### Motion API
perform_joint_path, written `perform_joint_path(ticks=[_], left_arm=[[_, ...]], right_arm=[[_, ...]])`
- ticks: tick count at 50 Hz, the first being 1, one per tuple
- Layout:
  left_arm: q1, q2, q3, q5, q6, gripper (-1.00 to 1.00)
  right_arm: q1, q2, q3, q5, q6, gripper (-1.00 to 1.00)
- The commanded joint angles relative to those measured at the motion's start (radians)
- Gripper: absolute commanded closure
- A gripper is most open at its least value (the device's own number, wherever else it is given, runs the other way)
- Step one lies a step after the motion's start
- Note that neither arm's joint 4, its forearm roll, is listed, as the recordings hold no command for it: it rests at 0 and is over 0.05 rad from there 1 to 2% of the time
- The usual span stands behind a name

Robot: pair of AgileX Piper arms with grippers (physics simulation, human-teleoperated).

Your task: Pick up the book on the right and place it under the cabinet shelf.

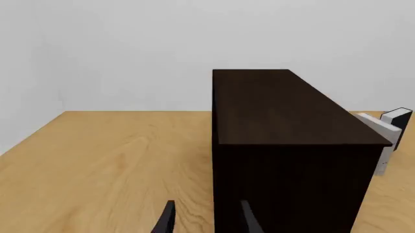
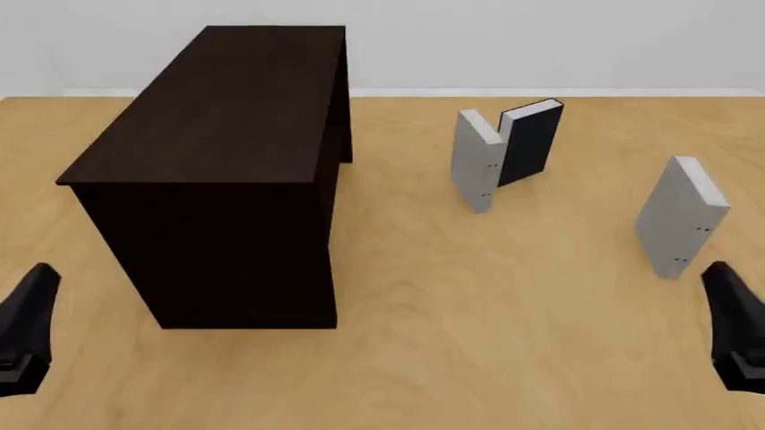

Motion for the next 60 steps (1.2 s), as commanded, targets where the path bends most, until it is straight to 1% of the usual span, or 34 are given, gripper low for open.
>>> perform_joint_path(ticks=[1, 7, 8, 9, 10, 11, 12, 13, 14, 15, 17, 18, 19, 20, 21, 22, 23, 24, 25, 28, 29, 30, 32, 34, 36, 38, 42, 44, 45, 47, 48, 51, 55, 60], left_arm=[[0.0, 0.006, -0.004, -0.001, 0.0, -1.0], [0.0, 0.01, -0.003, -0.006, 0.0, -1.0], [0.0, 0.009, -0.003, -0.006, 0.0, -1.0], [0.0, 0.009, -0.003, -0.006, 0.001, -1.0], [0.0, 0.009, -0.003, -0.006, 0.001, -1.0], [0.0, 0.01, -0.003, -0.006, 0.0, -1.0], [0.0, 0.01, -0.003, -0.006, 0.0, -1.0], [0.0, 0.01, -0.003, -0.006, 0.0, -1.0], [0.0, 0.01, -0.003, -0.006, 0.001, -1.0], [0.0, 0.009, -0.003, -0.006, 0.001, -1.0], [0.0, 0.009, -0.003, -0.006, 0.0, -1.0], [0.0, 0.01, -0.003, -0.006, -0.001, -1.0], [0.0, 0.009, -0.003, -0.006, 0.0, -1.0], [0.0, 0.009, -0.003, -0.006, 0.001, -1.0], [0.0, 0.009, -0.003, -0.006, 0.001, -1.0], [0.0, 0.01, -0.003, -0.006, -0.001, -1.0], [0.0, 0.009, -0.003, -0.006, 0.0, -1.0], [0.0, 0.009, -0.003, -0.006, 0.002, -1.0], [0.0, 0.009, -0.003, -0.006, 0.0, -1.0], [0.0, 0.009, -0.003, -0.006, 0.001, -1.0], [0.0, 0.009, -0.003, -0.006, 0.0, -1.0], [0.0, 0.009, -0.003, -0.006, 0.0, -1.0], [0.0, 0.01, -0.003, -0.006, 0.0, -1.0], [0.0, 0.009, -0.003, -0.006, 0.001, -1.0], [0.0, 0.01, -0.003, -0.006, 0.0, -1.0], [0.0, 0.009, -0.003, -0.006, 0.001, -1.0], [0.0, 0.01, -0.003, -0.006, 0.001, -1.0], [0.0, 0.009, -0.003, -0.006, 0.0, -1.0], [0.0, 0.009, -0.003, -0.006, 0.0, -1.0], [0.0, 0.009, -0.003, -0.006, 0.001, -1.0], [0.0, 0.009, -0.003, -0.006, 0.0, -1.0], [0.001, 0.006, -0.007, 0.002, 0.0, -1.0], [0.001, 0.005, -0.005, 0.0, 0.001, -1.0], [0.001, 0.005, -0.003, -0.002, 0.001, -1.0]], right_arm=[[-0.003, 0.006, 0.001, 0.0, -0.025, -1.0], [0.004, 0.039, -0.043, 0.022, -0.025, -1.0], [0.051, 0.084, -0.057, 0.009, -0.013, -1.0], [0.03, 0.085, -0.07, 0.018, -0.014, -1.0], [0.03, 0.084, -0.07, 0.019, -0.014, -1.0], [0.026, 0.132, -0.102, 0.018, -0.046, -1.0], [0.026, 0.134, -0.102, 0.017, -0.046, -1.0], [0.019, 0.131, -0.124, 0.036, -0.033, -1.0], [0.022, 0.178, -0.129, 0.022, 0.008, -1.0], [0.029, 0.167, -0.154, 0.038, -0.024, -1.0], [0.017, 0.208, -0.187, 0.04, -0.073, -1.0], [0.032, 0.227, -0.202, 0.042, -0.076, -1.0], [0.028, 0.224, -0.213, 0.05, -0.059, -1.0], [0.018, 0.224, -0.23, 0.059, -0.069, -1.0], [0.017, 0.247, -0.241, 0.059, -0.064, -1.0], [0.04, 0.252, -0.262, 0.066, -0.085, -1.0], [0.023, 0.267, -0.275, 0.063, -0.086, -1.0], [0.014, 0.283, -0.285, 0.058, -0.112, -1.0], [0.027, 0.313, -0.31, 0.058, -0.107, -1.0], [0.022, 0.353, -0.332, 0.052, -0.103, -1.0], [0.004, 0.388, -0.356, 0.053, -0.12, -1.0], [0.004, 0.389, -0.356, 0.052, -0.12, -1.0], [0.002, 0.424, -0.394, 0.068, -0.116, -1.0], [0.002, 0.461, -0.44, 0.093, -0.137, -1.0], [-0.011, 0.491, -0.458, 0.102, -0.133, -1.0], [-0.01, 0.528, -0.493, 0.11, -0.16, -1.0], [-0.007, 0.578, -0.524, 0.107, -0.177, -1.0], [-0.012, 0.641, -0.551, 0.099, -0.174, -1.0], [-0.015, 0.672, -0.563, 0.099, -0.187, -1.0], [-0.014, 0.688, -0.577, 0.106, -0.185, -1.0], [-0.008, 0.711, -0.588, 0.109, -0.194, -1.0], [-0.018, 0.769, -0.617, 0.118, -0.169, -1.0], [-0.034, 0.799, -0.627, 0.112, -0.188, -1.0], [-0.06, 0.85, -0.672, 0.138, -0.185, -1.0]])
